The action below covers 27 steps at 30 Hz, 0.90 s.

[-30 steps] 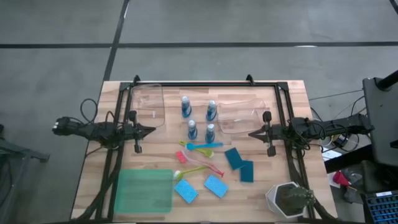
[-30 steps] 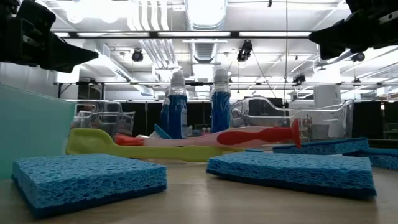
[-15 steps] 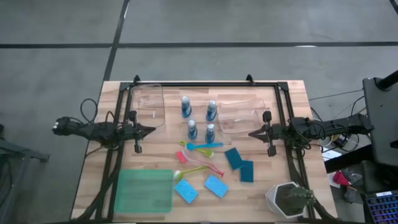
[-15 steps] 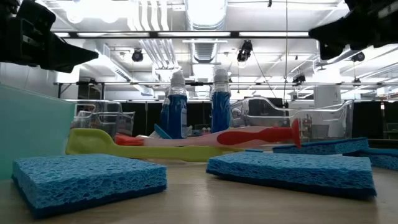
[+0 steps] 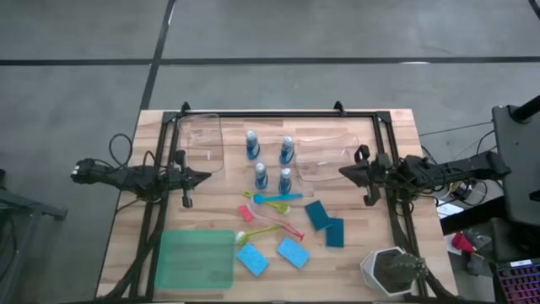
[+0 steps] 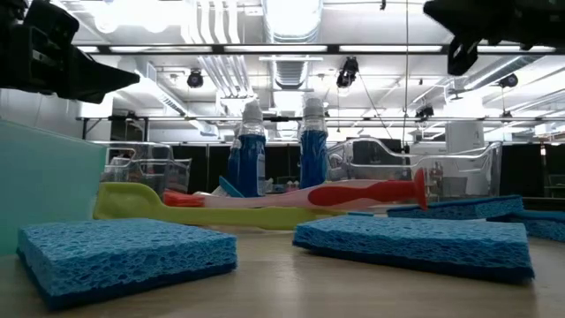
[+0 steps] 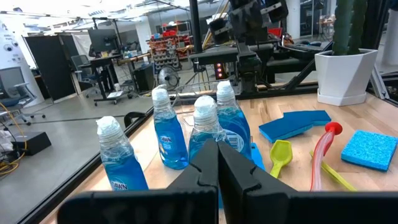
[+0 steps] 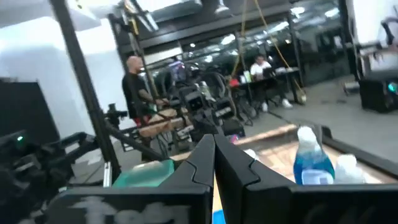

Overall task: Pick & Place Kitchen Sink Supplies
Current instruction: Put the soap dispenser into the right transparent bin

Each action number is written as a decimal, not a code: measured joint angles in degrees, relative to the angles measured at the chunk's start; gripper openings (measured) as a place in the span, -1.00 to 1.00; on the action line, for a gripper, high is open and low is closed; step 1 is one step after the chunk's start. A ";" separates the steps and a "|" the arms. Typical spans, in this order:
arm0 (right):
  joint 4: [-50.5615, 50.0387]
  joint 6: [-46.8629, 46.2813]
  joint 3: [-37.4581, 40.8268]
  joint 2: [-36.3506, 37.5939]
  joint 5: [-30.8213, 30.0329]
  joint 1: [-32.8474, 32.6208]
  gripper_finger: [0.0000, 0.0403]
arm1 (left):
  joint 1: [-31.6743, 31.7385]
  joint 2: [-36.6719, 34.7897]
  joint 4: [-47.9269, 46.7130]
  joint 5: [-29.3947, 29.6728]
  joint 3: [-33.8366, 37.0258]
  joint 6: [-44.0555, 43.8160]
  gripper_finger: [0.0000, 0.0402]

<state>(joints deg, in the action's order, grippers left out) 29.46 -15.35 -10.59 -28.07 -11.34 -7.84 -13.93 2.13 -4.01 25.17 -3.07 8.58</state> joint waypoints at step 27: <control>-3.05 13.56 -30.76 -50.38 -9.73 1.54 0.15 | 0.00 0.00 0.00 -0.02 0.00 0.00 -1.00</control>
<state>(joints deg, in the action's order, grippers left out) 26.41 -1.78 -41.35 -78.45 -21.07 -6.29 -13.93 2.13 -4.01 25.15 -3.07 8.58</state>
